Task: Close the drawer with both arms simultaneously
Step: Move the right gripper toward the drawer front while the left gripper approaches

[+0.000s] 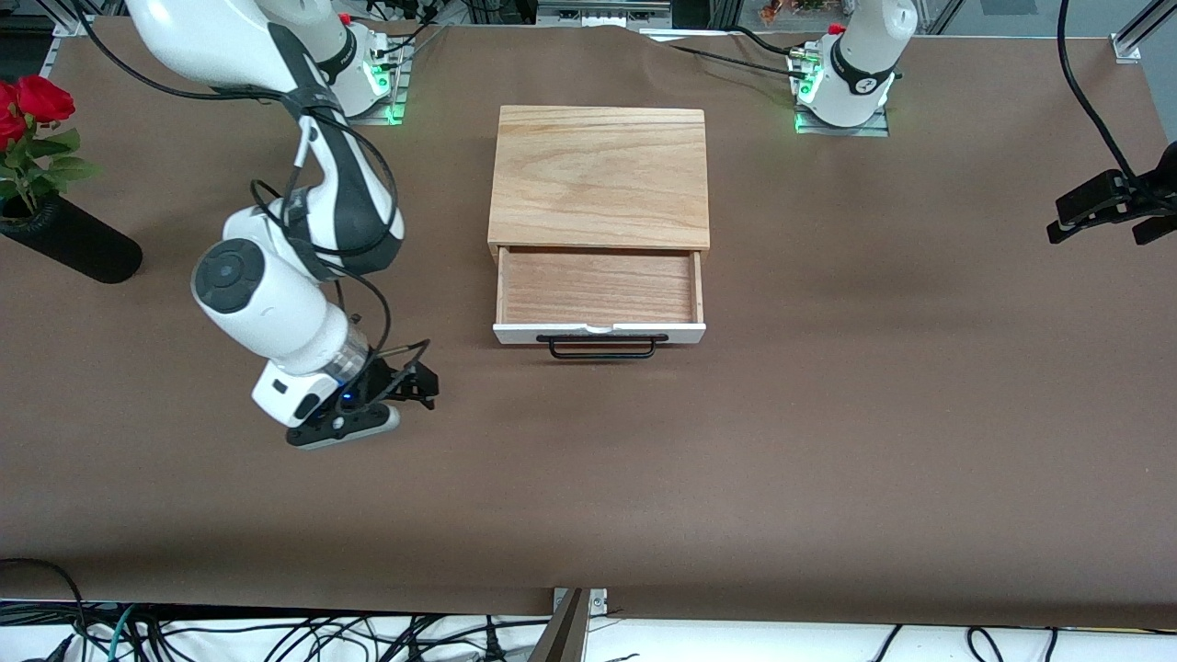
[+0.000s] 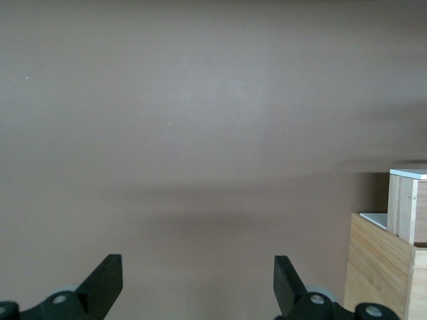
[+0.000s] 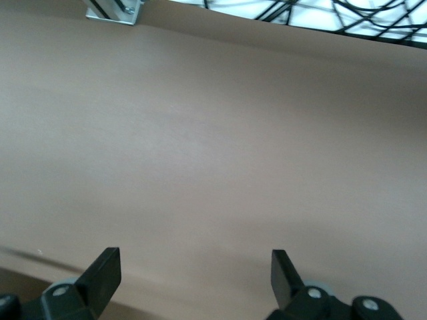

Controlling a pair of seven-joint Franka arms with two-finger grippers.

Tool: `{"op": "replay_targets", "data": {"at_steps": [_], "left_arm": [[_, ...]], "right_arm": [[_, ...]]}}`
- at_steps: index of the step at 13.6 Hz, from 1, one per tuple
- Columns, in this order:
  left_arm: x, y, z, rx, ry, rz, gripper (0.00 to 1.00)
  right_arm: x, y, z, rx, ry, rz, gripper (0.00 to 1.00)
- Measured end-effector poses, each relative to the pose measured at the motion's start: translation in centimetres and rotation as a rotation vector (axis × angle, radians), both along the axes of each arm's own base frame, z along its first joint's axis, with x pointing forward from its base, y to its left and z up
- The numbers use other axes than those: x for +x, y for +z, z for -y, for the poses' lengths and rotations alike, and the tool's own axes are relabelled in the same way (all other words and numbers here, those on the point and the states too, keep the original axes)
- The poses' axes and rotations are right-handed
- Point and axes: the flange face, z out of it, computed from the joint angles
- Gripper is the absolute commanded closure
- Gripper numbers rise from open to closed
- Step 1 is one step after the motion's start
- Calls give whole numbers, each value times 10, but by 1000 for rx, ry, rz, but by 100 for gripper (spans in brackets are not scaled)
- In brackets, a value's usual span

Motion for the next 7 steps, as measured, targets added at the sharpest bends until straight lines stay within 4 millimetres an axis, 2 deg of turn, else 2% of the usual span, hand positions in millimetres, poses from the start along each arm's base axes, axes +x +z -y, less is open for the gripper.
{"op": "replay_targets", "data": {"at_steps": [2,5,7], "left_arm": [[-2,-4,1,-1,-1,-26,0],[1,-15,12,-3,-23,-59,0],[4,-24,42,-1,-69,-87,0]], "right_arm": [[-2,-5,-24,62,-46,-24,0],[-4,-15,-42,119,-108,-56,0],[-10,-26,-57,159,-147,-96,0]]}}
